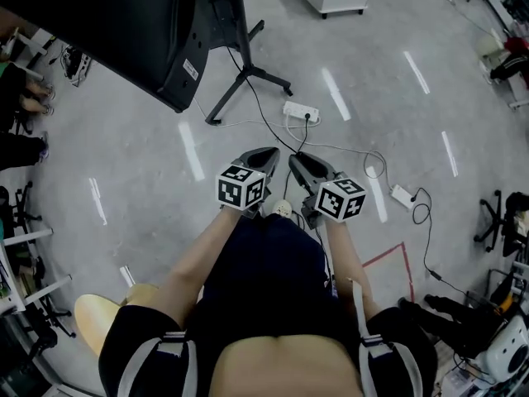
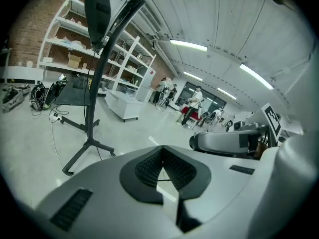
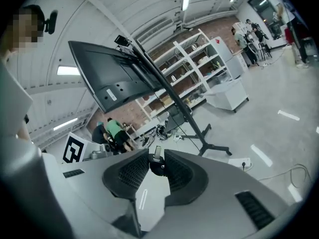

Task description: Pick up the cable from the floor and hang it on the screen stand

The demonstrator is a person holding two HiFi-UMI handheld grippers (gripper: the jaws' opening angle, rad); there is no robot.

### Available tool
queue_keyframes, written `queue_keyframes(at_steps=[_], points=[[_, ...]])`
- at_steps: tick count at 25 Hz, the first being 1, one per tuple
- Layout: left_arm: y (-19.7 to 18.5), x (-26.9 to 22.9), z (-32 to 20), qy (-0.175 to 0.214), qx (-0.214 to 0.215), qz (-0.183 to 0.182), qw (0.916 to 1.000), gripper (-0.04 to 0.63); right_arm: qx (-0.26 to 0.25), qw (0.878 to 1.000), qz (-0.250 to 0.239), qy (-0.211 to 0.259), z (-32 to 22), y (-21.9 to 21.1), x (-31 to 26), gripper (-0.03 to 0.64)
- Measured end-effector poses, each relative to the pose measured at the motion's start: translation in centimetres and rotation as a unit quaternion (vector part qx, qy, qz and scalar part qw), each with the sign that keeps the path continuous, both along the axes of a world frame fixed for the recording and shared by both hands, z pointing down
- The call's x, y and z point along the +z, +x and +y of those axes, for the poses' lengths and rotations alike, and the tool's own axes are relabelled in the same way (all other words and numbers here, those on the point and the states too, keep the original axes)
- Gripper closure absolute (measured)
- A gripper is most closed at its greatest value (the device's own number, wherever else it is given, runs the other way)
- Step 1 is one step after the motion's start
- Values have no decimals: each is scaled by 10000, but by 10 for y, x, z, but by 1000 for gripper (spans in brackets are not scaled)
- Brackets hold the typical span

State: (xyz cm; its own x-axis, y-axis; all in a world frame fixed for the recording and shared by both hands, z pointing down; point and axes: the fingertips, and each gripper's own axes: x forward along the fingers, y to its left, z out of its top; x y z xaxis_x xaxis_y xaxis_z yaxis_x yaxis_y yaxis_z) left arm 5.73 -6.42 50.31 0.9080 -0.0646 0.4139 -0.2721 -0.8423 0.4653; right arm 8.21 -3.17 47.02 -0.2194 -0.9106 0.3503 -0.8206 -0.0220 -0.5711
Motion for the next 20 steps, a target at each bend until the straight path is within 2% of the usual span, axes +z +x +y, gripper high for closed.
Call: queue_keyframes(at_steps=[3,7,13,20], points=[[-3,-27,-4,79,5,186,9998,588,88,9994,-113,312,-5,3,-29,503],[-3,-54,-8,186,59,368,9991,588,39,9982,-11,595,-13,8,-63,505],[9,-79,-8,408,305,456,9977,588,-45,9935,-122,1130,-24,18,-111,505],[31,-113,-7,484,403,659,9958,588,-565,9827,98,1759,-42,30,-168,505]])
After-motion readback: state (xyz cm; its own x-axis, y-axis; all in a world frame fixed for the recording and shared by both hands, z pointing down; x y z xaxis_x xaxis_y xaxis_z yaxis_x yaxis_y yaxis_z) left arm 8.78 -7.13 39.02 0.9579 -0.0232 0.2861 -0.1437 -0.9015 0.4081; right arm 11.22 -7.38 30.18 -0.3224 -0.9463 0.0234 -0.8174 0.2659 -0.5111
